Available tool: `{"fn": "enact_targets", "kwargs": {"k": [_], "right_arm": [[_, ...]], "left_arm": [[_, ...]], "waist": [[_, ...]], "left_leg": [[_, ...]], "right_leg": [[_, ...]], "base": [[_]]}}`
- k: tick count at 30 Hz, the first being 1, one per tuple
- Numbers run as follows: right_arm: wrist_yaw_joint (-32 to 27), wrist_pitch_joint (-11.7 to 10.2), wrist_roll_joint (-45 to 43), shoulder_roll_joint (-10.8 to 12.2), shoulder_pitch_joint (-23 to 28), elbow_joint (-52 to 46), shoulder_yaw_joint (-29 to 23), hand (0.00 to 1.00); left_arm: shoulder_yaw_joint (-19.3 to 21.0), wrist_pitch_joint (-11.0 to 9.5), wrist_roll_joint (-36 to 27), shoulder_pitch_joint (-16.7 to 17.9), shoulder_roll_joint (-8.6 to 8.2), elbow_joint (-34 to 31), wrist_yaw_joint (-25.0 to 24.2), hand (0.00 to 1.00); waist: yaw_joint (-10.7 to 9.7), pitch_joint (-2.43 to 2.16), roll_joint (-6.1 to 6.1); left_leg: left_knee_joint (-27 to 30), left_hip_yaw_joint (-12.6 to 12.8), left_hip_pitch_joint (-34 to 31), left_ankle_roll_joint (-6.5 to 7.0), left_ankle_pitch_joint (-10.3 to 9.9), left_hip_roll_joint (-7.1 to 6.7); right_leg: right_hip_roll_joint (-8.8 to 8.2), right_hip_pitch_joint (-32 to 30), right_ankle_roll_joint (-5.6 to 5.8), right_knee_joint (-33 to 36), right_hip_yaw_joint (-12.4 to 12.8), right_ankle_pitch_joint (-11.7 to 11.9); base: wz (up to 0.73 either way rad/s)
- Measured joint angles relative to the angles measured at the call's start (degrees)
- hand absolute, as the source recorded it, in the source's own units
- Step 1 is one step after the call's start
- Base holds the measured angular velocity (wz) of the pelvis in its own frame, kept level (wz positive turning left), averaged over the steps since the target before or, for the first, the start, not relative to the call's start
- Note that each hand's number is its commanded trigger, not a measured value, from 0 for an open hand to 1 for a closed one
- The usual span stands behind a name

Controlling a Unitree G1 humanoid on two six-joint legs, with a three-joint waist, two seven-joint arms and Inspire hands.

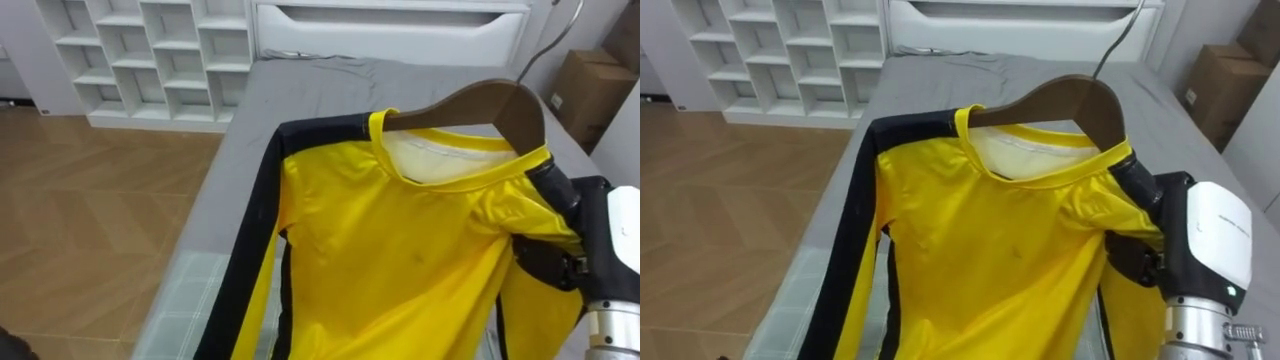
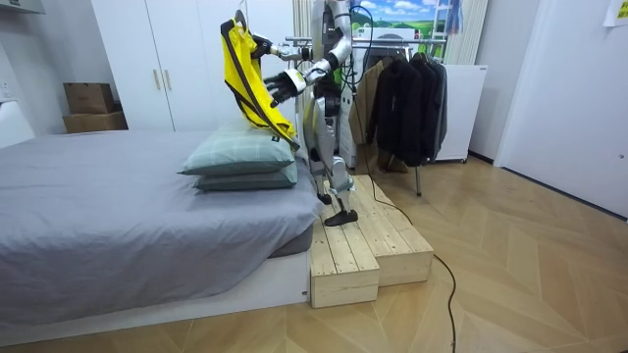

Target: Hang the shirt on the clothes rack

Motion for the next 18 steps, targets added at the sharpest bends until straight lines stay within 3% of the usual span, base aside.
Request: {"fn": "enact_targets", "kwargs": {"k": [3,6,10,18], "right_arm": [[0.0,0.0,0.0,0.0,0.0,0.0,0.0,1.00],[0.1,0.0,0.0,-0.1,-0.2,0.0,0.0,1.00],[0.9,0.1,-0.2,-0.1,-0.2,-0.1,0.0,1.00],[3.6,0.7,0.2,-0.2,0.3,-4.1,0.0,1.00]], "left_arm": [[0.0,0.0,-1.1,1.1,0.03,0.6,1.3,0.00],[0.2,-0.7,-1.6,0.9,0.58,7.9,1.5,0.00],[0.6,-0.3,-4.6,3.0,0.29,14.0,1.1,0.00],[0.5,-0.4,-4.7,4.9,0.45,21.7,1.2,0.00]], "waist": [[0.5,-0.04,-0.36],[1.3,-0.10,-0.34],[1.2,-0.12,-0.70],[0.7,-0.10,-1.07]], "left_leg": [[-0.2,0.0,0.0,0.00,0.0,0.01],[-0.2,0.0,0.2,0.00,0.0,0.00],[-0.3,0.1,0.1,0.00,0.0,0.01],[-0.8,0.1,-0.1,0.00,0.0,-0.02]], "right_leg": [[0.00,-0.1,0.04,0.0,-0.1,0.0],[-0.02,0.0,0.05,0.0,-0.2,0.0],[-0.01,0.0,0.05,-0.1,-0.2,-0.1],[-0.01,-0.5,0.08,0.3,0.0,-0.3]], "base": [[0.00],[0.00],[0.00],[0.00]]}}
